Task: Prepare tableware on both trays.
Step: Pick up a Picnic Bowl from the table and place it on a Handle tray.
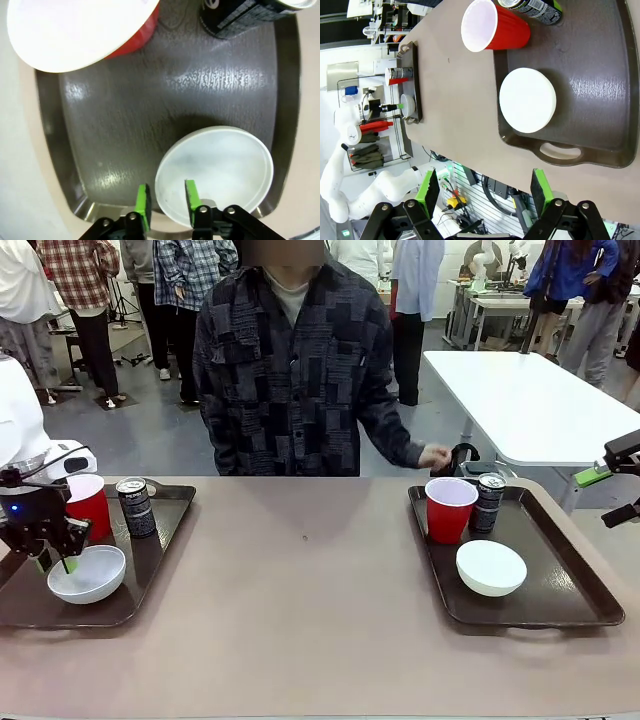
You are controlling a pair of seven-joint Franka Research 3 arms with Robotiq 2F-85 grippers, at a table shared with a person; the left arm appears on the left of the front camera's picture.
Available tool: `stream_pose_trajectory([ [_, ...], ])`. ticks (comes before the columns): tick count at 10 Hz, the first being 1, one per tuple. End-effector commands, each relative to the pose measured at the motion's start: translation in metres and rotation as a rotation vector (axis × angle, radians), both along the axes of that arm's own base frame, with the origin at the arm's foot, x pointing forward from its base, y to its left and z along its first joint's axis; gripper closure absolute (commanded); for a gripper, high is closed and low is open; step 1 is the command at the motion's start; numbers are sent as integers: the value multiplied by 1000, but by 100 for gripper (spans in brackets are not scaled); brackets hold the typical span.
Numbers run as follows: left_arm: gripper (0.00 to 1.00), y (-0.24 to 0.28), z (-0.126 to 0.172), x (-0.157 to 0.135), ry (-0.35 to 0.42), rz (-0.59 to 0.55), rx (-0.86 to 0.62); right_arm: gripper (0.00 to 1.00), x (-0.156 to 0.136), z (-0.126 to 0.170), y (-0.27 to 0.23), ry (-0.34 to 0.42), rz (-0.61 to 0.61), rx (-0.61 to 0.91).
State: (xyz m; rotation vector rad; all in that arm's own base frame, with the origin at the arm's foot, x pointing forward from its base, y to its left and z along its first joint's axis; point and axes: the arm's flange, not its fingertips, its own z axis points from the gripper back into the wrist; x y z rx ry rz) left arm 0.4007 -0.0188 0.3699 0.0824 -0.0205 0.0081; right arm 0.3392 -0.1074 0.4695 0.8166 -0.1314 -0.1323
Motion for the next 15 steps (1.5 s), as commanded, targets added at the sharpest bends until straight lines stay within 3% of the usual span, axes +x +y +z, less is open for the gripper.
stream_pose_trajectory([
  [1, 55, -5, 23, -11, 3, -16, 2, 5, 0, 0, 0, 7, 5, -1],
  [2, 0, -9, 32, -16, -3, -31, -5, 5, 0, 0, 0, 7, 5, -1],
  [3, 35, -12, 41, -19, -5, -51, -13, 5, 0, 0, 0, 7, 5, -1],
  [4, 0, -17, 50, -27, -10, -69, -16, 5, 0, 0, 0, 7, 5, -1],
  [5, 15, -22, 57, -31, -10, -87, -19, 5, 0, 0, 0, 7, 5, -1],
  [6, 0, -26, 63, -36, -5, -103, -24, 5, 0, 0, 0, 7, 5, -1],
  [8, 0, -37, 86, -63, -12, -161, -71, 5, 0, 0, 0, 7, 5, -1],
  [11, 0, -40, 99, -71, -55, -149, -70, 5, 0, 0, 0, 7, 5, -1],
  [12, 0, -41, 94, -66, -136, -63, 13, 5, 0, 0, 0, 7, 5, -1],
  [13, 0, -43, 102, -67, -48, -145, -60, 5, 0, 0, 0, 7, 5, -1],
  [14, 0, -42, 106, -68, -77, -124, -48, 5, 0, 0, 0, 7, 5, -1],
  [15, 0, -25, 110, -51, -46, -68, -369, 5, 0, 0, 0, 7, 5, -1],
])
